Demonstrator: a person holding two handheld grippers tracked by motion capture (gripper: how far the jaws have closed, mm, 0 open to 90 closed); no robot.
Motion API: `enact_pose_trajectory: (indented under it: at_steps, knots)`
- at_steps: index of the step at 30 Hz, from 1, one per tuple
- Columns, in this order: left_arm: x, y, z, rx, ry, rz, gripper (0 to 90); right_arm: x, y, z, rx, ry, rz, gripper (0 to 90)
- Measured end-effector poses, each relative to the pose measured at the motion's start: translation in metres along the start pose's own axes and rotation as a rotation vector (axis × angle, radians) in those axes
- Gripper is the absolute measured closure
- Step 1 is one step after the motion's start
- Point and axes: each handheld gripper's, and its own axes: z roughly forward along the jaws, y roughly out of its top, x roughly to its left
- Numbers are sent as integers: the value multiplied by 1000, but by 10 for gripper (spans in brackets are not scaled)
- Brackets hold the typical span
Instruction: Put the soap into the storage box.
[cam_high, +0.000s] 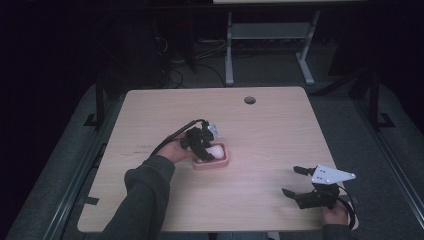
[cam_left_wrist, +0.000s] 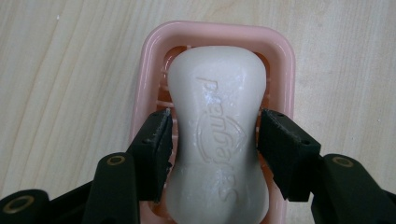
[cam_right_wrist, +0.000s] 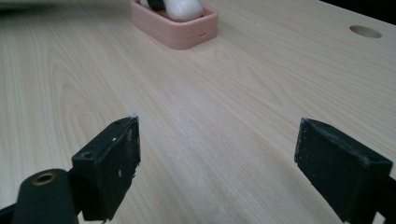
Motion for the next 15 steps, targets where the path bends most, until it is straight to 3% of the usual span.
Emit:
enact_pose_trajectory:
  at_steps: [15]
  knots:
    - [-6, -4, -14, -16, 22, 0, 420, 0, 0, 0, 0, -3, -1, 136]
